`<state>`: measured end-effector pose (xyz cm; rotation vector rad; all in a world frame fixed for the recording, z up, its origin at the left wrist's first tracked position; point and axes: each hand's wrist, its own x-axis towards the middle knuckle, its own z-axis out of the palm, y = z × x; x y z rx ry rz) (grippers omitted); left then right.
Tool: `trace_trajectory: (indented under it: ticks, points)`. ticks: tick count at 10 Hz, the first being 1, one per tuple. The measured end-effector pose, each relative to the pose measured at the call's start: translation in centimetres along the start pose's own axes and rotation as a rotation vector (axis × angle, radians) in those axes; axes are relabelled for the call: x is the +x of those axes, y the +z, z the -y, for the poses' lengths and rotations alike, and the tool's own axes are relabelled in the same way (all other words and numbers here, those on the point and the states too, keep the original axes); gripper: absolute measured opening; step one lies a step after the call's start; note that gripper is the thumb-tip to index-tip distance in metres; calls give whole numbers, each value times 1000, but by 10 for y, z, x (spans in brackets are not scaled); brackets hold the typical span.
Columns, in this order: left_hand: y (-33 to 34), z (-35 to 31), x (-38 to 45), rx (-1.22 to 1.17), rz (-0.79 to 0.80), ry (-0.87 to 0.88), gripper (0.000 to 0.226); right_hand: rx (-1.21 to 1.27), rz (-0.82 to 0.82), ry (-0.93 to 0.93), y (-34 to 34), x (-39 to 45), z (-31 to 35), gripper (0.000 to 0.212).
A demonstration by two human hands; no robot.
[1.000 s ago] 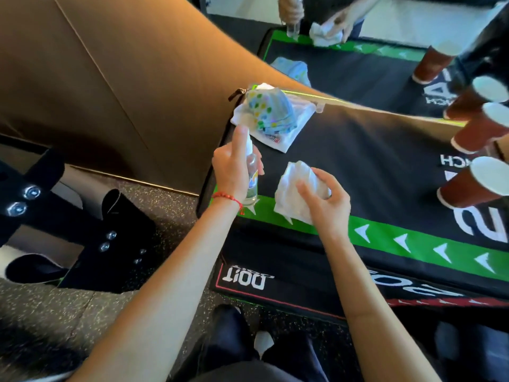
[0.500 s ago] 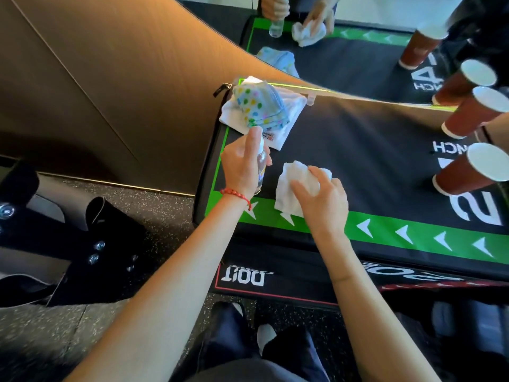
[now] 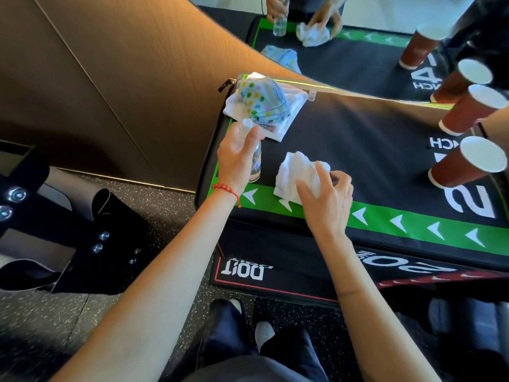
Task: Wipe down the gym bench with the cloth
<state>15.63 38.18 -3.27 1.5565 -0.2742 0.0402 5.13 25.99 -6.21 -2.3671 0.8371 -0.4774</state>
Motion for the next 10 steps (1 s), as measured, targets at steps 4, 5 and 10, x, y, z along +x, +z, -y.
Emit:
trace_trajectory:
  ticks: [4, 5, 10]
  points:
    - [1, -12, -1, 114, -32, -138, 35, 57, 41, -112, -24, -11, -21, 51]
    - [0, -12, -3, 79, -53, -142, 29, 75, 58, -128, -27, -12, -20, 51]
    - [-44, 17, -94, 571, -218, 132, 49, 67, -27, -482, -17, -44, -18, 43]
